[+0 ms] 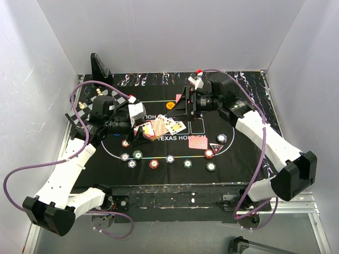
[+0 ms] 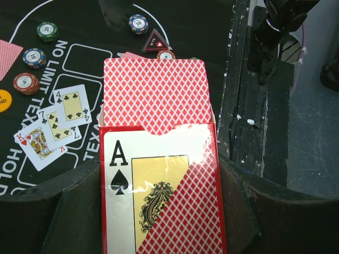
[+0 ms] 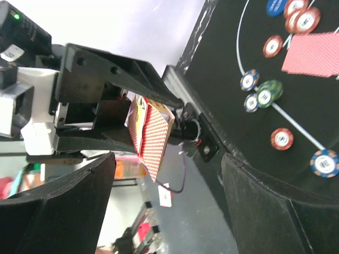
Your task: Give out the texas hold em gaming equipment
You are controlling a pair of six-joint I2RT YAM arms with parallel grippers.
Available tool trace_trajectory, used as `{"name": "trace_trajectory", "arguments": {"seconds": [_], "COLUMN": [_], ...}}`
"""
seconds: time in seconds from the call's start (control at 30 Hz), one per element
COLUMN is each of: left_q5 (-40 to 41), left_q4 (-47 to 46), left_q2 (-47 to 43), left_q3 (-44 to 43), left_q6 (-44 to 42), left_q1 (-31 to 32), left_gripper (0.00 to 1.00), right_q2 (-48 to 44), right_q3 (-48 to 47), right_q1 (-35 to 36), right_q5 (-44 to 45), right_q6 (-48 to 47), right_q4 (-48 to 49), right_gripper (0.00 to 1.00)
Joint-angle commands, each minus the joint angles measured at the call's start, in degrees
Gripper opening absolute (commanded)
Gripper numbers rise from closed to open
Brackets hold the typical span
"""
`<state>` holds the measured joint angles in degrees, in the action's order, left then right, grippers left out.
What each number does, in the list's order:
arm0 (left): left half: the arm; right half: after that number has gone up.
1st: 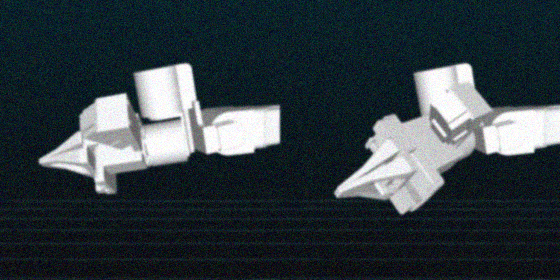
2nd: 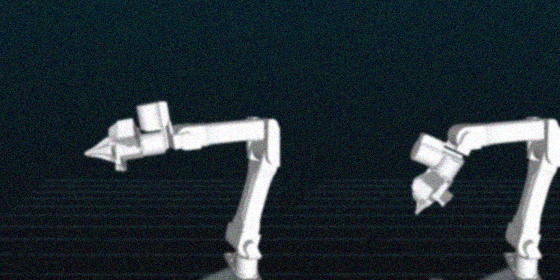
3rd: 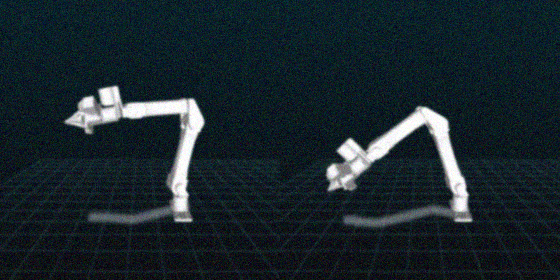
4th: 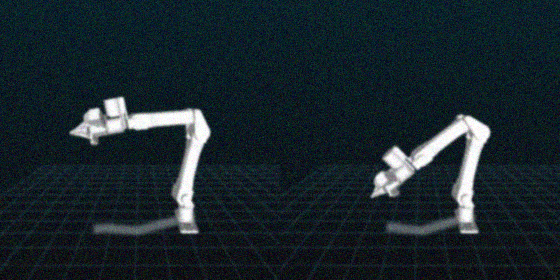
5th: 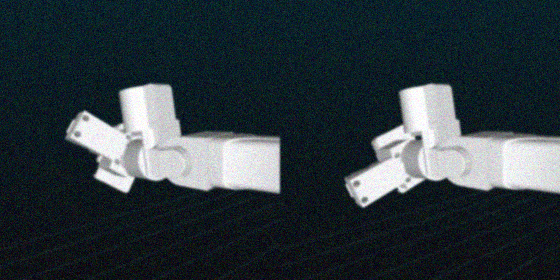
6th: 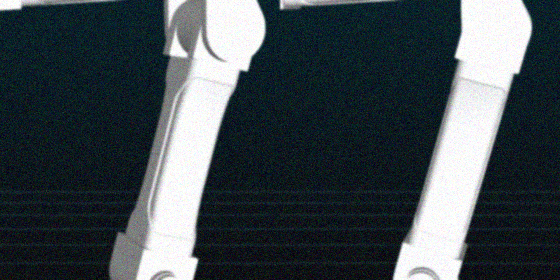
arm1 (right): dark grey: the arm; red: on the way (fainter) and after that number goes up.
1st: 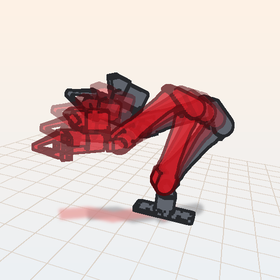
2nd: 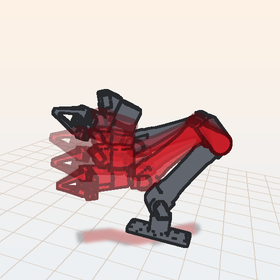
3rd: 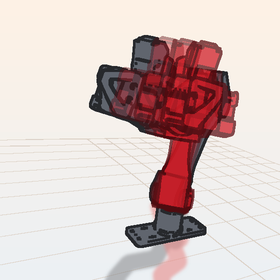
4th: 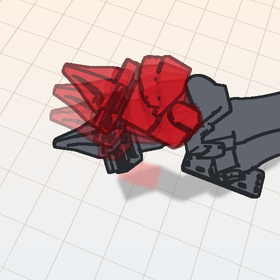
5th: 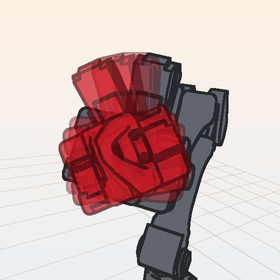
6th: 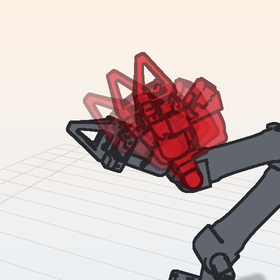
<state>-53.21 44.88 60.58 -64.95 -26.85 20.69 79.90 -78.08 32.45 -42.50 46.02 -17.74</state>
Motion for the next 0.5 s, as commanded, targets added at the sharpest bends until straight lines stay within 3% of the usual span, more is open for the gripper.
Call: {"name": "trace_trajectory", "arguments": {"seconds": [0.0,0.47], "left_q5": [-1.20,-0.49], "left_q4": [-2.34,-3.84], "left_q2": [-0.20,1.12], "left_q3": [-0.18,-0.79], "left_q6": [-0.04,0.13], "left_q1": [-0.30,-0.38], "left_gripper": [0.00,0.00], "right_q2": [0.17,7.11], "right_q3": [3.29,3.81], "right_q1": [2.61,7.81], "right_q5": [-6.81,-8.65], "right_q6": [6.28,9.61], "right_q4": [10.09,14.74], "right_gripper": [0.88,0.91]}}
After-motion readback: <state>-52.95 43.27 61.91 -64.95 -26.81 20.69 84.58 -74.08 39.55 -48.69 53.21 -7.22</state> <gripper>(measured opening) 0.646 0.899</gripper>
